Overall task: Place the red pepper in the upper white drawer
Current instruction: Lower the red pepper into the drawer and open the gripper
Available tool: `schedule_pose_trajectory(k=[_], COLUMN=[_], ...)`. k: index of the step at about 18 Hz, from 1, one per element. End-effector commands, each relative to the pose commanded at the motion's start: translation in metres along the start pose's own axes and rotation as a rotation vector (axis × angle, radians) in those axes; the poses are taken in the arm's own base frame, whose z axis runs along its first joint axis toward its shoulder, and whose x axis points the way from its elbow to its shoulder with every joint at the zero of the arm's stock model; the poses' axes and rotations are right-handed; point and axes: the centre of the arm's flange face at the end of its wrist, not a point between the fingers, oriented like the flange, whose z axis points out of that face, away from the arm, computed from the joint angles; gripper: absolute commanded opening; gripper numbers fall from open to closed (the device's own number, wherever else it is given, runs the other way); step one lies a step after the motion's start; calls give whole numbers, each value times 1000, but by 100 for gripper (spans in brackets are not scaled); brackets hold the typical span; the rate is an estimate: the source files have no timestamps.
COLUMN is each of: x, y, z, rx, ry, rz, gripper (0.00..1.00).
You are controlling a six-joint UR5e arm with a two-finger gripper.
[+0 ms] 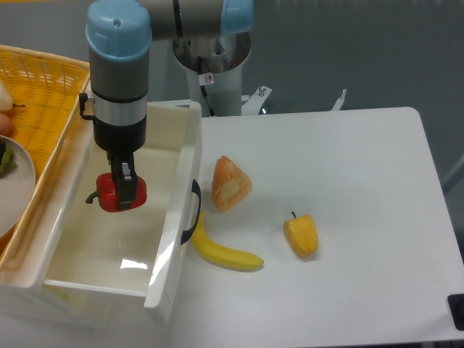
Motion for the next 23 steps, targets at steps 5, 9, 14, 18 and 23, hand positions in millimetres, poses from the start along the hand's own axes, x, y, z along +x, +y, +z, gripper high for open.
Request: schedule_pose_trajectory(k=[5,9,14,18,23], x=[-3,-3,-1,1,2], y=[6,10,14,16,21], z=[14,19,29,37,44], rx=[-6,-10,-15,-19,-76], ry=[22,31,51,66,70], rz=[9,28,40,40,45], gripper=[28,28,28,28,28])
